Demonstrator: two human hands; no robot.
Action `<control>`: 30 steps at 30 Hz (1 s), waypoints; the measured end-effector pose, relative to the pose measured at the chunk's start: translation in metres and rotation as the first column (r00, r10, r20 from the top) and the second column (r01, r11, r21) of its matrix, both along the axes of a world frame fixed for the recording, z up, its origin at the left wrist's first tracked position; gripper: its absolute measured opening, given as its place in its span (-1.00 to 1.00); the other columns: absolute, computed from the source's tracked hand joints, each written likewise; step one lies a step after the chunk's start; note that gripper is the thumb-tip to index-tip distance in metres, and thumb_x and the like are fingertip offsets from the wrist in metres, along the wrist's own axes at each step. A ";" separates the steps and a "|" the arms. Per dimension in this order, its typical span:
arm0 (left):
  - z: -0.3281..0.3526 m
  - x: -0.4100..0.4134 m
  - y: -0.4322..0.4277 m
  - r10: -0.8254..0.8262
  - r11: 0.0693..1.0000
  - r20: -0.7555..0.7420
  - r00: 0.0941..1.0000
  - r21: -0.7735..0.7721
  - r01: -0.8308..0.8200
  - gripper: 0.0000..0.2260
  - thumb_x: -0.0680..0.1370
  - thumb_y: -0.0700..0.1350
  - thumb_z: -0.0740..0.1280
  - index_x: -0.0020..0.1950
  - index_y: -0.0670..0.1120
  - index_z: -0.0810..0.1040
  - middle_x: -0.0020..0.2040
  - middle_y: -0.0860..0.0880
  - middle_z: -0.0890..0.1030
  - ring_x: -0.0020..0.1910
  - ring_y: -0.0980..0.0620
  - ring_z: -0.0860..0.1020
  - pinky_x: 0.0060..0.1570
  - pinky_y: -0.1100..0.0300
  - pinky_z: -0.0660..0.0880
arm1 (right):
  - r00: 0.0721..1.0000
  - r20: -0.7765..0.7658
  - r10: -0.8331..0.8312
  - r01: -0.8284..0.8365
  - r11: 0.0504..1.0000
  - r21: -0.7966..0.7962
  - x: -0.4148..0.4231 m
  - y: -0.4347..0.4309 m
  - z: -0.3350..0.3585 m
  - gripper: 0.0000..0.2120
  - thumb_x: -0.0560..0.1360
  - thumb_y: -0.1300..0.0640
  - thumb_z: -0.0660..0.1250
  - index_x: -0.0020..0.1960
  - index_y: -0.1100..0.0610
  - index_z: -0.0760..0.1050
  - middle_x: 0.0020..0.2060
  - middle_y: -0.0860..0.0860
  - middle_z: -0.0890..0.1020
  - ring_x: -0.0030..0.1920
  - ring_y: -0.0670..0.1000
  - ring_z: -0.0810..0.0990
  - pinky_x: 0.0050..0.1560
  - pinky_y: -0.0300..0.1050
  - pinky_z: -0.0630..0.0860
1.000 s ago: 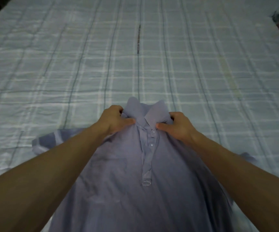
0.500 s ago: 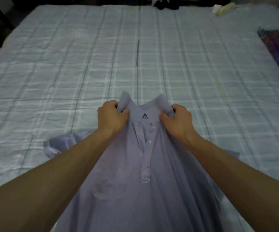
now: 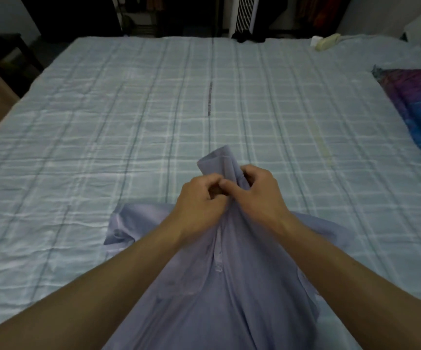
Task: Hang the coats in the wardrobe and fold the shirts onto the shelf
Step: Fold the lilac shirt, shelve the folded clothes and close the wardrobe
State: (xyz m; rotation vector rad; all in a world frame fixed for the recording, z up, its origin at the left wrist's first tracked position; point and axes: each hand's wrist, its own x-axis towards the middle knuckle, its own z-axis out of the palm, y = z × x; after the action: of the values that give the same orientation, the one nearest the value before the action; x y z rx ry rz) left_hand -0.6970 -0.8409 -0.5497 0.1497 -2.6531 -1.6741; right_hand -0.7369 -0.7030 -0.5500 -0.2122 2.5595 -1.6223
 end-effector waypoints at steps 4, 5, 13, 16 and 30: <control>0.010 -0.001 -0.022 0.225 0.973 -0.106 0.968 0.075 -0.218 -0.77 0.40 -0.29 0.44 -0.08 0.03 0.60 -0.23 0.01 0.65 -0.23 -0.01 0.65 -0.15 0.10 0.64 | 0.996 -0.041 0.078 -0.078 0.997 -0.002 0.003 0.011 0.005 -0.93 0.47 0.28 0.36 -0.17 0.27 0.54 -0.29 0.20 0.60 -0.28 0.13 0.57 -0.22 0.11 0.50; 0.016 -0.003 -0.030 0.234 0.971 -0.136 0.963 -0.013 -0.238 -0.67 0.35 -0.23 0.52 0.01 0.06 0.55 -0.14 0.04 0.61 -0.18 0.03 0.61 -0.16 0.21 0.59 | 0.994 -0.045 0.097 -0.098 0.995 -0.034 0.006 0.012 0.008 -0.92 0.48 0.28 0.34 -0.17 0.29 0.51 -0.28 0.24 0.57 -0.29 0.12 0.53 -0.23 0.13 0.49; 0.102 -0.002 -0.047 -0.115 0.932 0.060 0.991 0.353 0.087 -0.44 0.20 -0.27 0.61 0.17 -0.13 0.57 0.05 -0.18 0.64 0.02 -0.07 0.63 0.05 0.01 0.60 | 0.952 -0.092 0.292 -0.306 0.900 -0.310 0.020 0.021 0.087 -0.88 0.56 0.24 0.29 0.00 0.31 0.49 -0.11 0.38 0.51 -0.14 0.10 0.50 -0.09 0.05 0.45; 0.147 0.002 -0.046 -0.196 0.864 0.069 0.978 0.483 0.139 -0.45 0.22 -0.33 0.55 0.19 -0.19 0.56 0.05 -0.17 0.65 0.04 -0.09 0.63 0.04 0.06 0.60 | 0.946 -0.146 0.291 -0.324 0.876 -0.358 0.022 0.026 0.134 -0.89 0.57 0.31 0.26 0.04 0.37 0.47 -0.10 0.40 0.50 -0.12 0.09 0.49 -0.06 0.02 0.44; 0.434 0.059 -0.017 -0.214 0.961 -0.297 0.931 0.106 0.255 -0.62 0.34 -0.34 0.57 0.02 0.05 0.68 -0.04 -0.01 0.72 -0.03 0.06 0.68 -0.09 0.15 0.63 | 0.903 -0.390 0.180 -0.359 0.816 -0.454 0.067 0.041 0.412 -0.80 0.60 0.34 0.24 0.13 0.14 0.55 -0.04 0.00 0.69 0.03 -0.01 0.66 0.03 -0.18 0.58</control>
State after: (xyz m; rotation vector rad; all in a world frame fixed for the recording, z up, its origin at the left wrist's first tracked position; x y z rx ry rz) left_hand -0.6378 -0.8580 -0.1161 -0.3959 -2.4168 -1.7909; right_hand -0.6701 -0.6623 -0.1379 -0.9281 2.0723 -2.2673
